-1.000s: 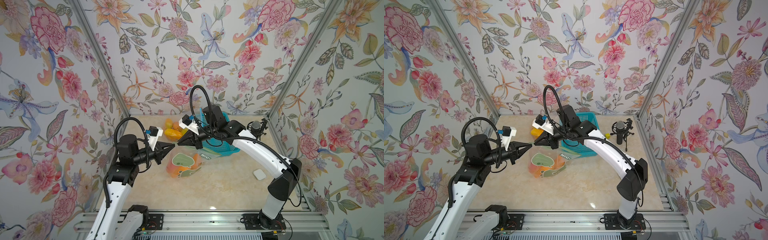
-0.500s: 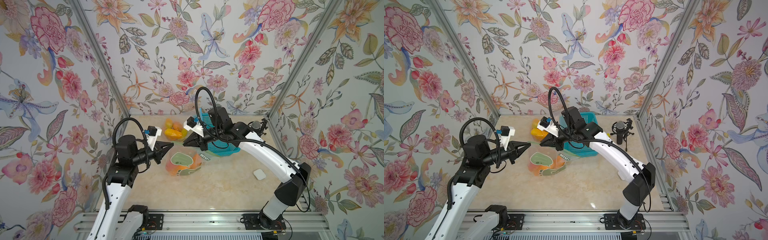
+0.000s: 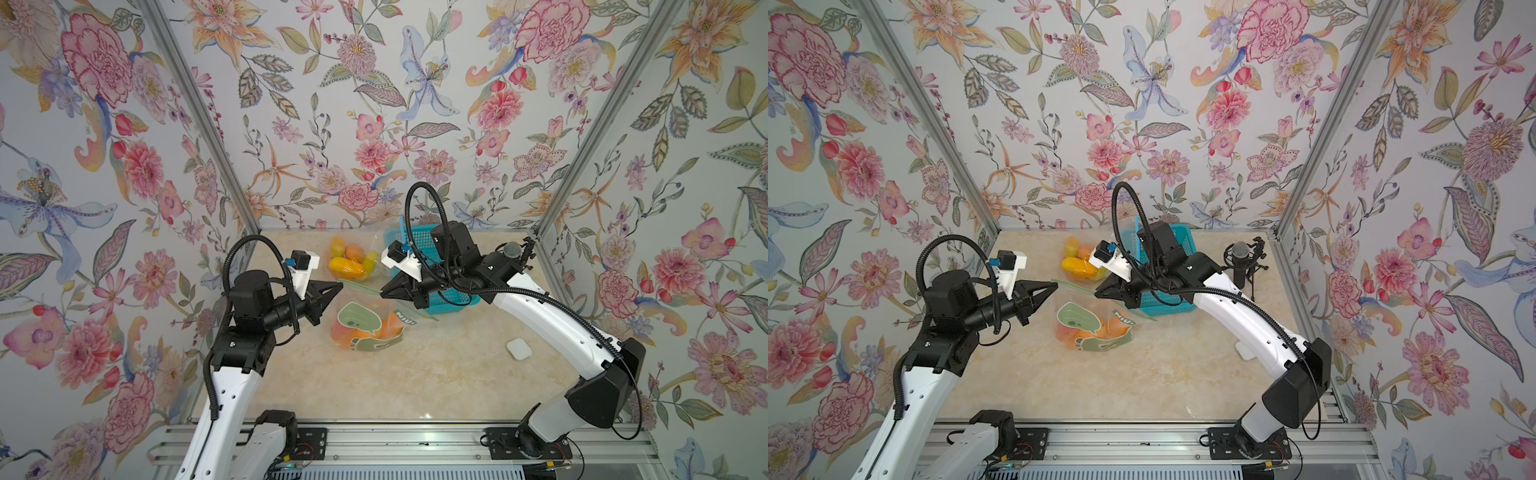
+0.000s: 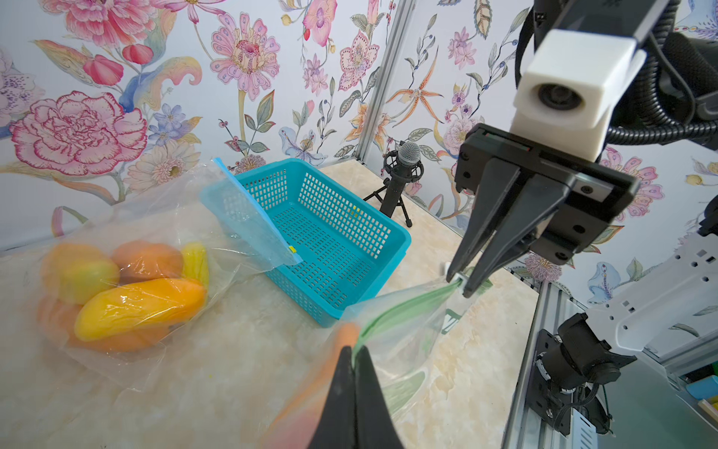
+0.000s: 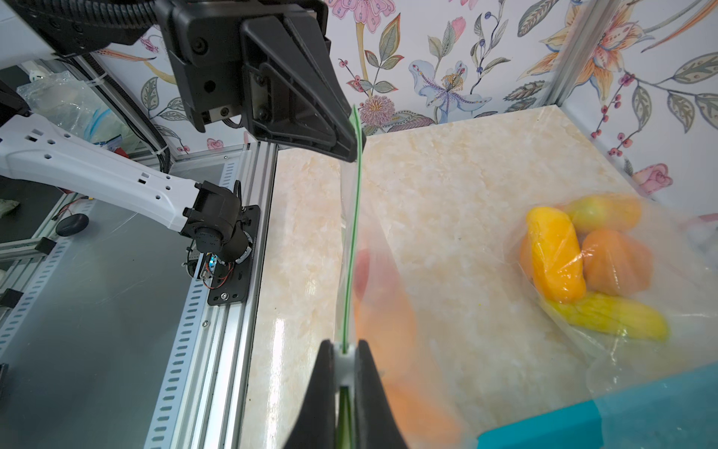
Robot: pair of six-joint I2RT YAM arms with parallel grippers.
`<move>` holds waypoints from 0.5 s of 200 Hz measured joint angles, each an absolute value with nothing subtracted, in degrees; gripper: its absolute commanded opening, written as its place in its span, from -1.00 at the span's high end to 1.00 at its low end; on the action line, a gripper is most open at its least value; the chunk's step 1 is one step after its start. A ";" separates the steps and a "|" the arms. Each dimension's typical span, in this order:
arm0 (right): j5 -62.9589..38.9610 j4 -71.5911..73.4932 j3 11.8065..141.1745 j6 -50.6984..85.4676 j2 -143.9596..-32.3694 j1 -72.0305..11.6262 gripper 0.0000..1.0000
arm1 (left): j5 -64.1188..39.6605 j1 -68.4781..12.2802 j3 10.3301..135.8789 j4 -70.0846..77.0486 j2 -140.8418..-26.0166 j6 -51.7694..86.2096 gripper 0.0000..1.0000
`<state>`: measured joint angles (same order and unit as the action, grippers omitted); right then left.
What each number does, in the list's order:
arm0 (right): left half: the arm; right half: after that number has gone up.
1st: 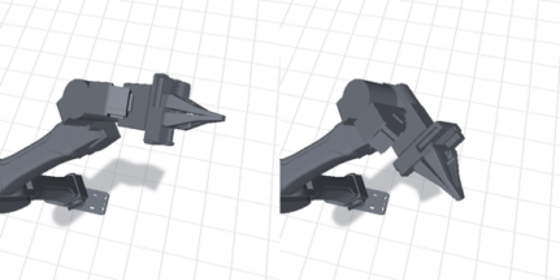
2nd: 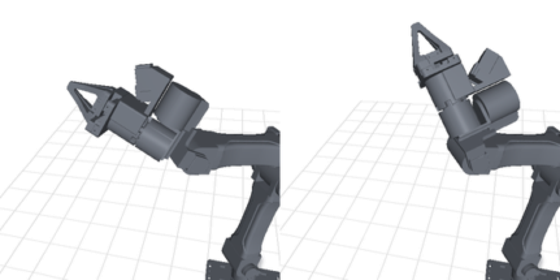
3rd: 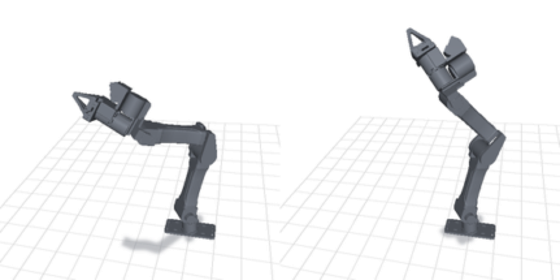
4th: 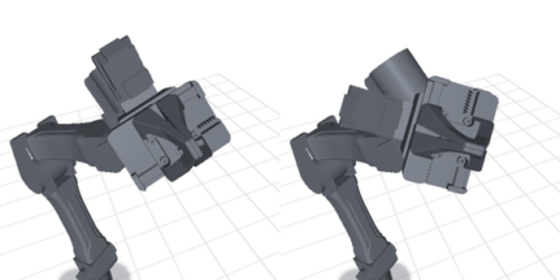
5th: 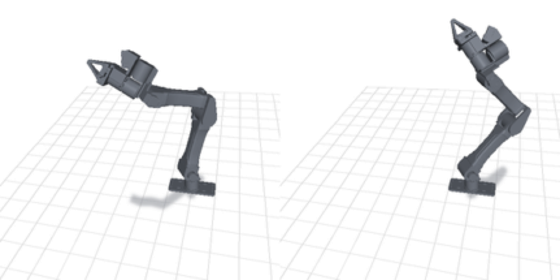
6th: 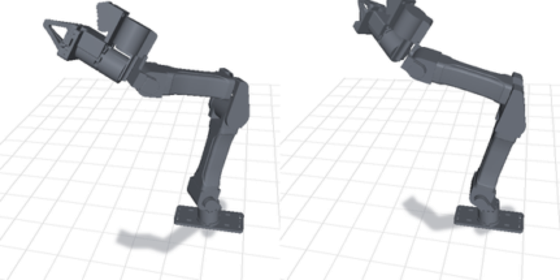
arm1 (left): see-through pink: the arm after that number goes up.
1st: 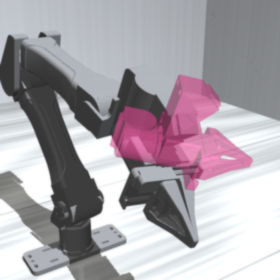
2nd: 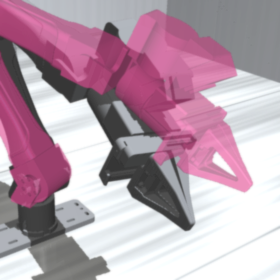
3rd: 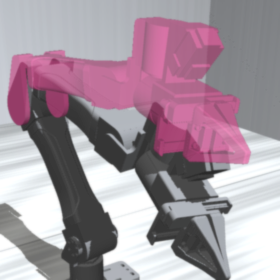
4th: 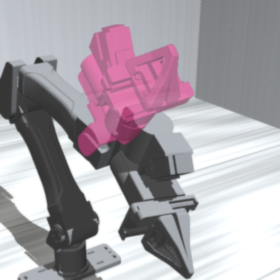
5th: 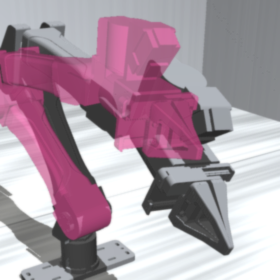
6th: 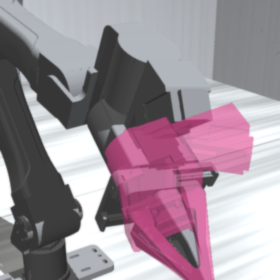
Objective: Place the mango in a zip-top bag and seal the zipper
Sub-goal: Zip the zipper on the zipper food storage bag.
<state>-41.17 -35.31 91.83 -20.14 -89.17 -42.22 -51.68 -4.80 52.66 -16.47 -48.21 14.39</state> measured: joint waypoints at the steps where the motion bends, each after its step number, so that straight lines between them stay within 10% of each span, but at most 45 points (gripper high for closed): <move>1: -41.15 -35.33 91.77 -20.14 -89.12 -42.19 0.94 | -51.66 -4.80 52.66 -16.47 -48.21 14.39 1.00; 100: -39.55 -35.29 81.84 -18.63 -79.79 -38.65 0.92 | -50.43 -4.23 52.66 -16.43 -48.21 14.55 1.00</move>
